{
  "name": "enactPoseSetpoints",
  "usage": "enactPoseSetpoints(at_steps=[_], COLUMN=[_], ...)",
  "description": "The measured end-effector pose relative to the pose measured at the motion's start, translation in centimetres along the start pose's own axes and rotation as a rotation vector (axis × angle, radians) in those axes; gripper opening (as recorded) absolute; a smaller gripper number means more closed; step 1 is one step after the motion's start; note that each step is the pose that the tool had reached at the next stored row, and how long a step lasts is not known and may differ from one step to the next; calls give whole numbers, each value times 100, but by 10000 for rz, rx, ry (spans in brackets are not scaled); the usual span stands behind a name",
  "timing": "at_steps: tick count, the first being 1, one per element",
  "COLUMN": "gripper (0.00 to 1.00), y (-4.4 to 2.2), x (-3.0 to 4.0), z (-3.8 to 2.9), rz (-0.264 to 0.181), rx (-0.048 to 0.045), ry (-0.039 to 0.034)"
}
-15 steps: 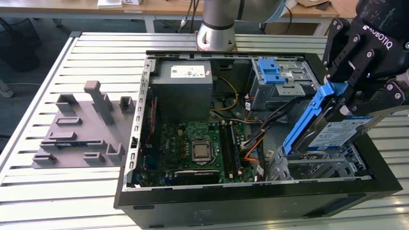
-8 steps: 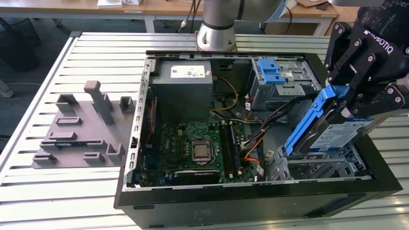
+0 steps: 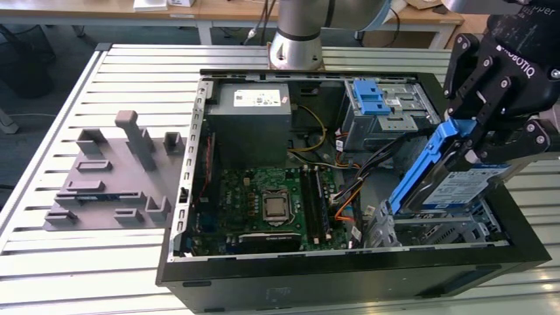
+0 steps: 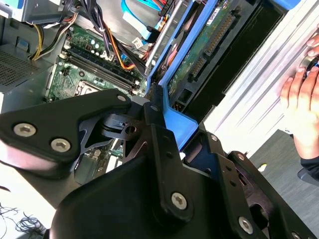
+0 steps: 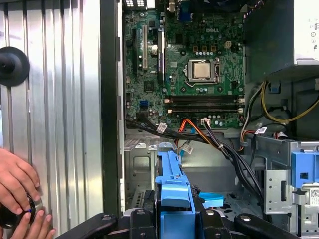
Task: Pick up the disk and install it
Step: 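Insert the disk into the insertion slot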
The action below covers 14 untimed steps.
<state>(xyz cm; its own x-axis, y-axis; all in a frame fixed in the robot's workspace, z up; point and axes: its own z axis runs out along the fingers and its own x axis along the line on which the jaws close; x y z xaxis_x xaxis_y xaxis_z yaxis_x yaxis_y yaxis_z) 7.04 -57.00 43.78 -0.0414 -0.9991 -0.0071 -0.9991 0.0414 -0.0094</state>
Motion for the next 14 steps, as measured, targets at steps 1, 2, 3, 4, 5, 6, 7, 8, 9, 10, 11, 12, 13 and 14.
enactPoseSetpoints(at_steps=[1, 2, 3, 4, 5, 6, 7, 8, 9, 10, 11, 12, 13, 14], gripper=[36, 36, 36, 36, 36, 36, 36, 36, 36, 36, 36, 36, 36, 36], y=[0, 0, 0, 0, 0, 0, 0, 0, 1, 0, 1, 1, 1, 1], x=[0, 0, 0, 0, 0, 0, 0, 0, 0, 0, 1, 0, 1, 1], z=[5, 9, 16, 21, 28, 33, 39, 44, 50, 55, 61, 67, 73, 80], rz=[0, 0, 0, 0, -1, -2, -2, -2, -2, -2, -2, -2, -2, -2], rx=[0, 0, 0, 0, 0, 0, 0, 0, 0, 0, 0, 0, 0, 0], ry=[-1, 1, 0, 0, -1, 0, 0, 0, 0, 0, 0, -1, 0, -1])
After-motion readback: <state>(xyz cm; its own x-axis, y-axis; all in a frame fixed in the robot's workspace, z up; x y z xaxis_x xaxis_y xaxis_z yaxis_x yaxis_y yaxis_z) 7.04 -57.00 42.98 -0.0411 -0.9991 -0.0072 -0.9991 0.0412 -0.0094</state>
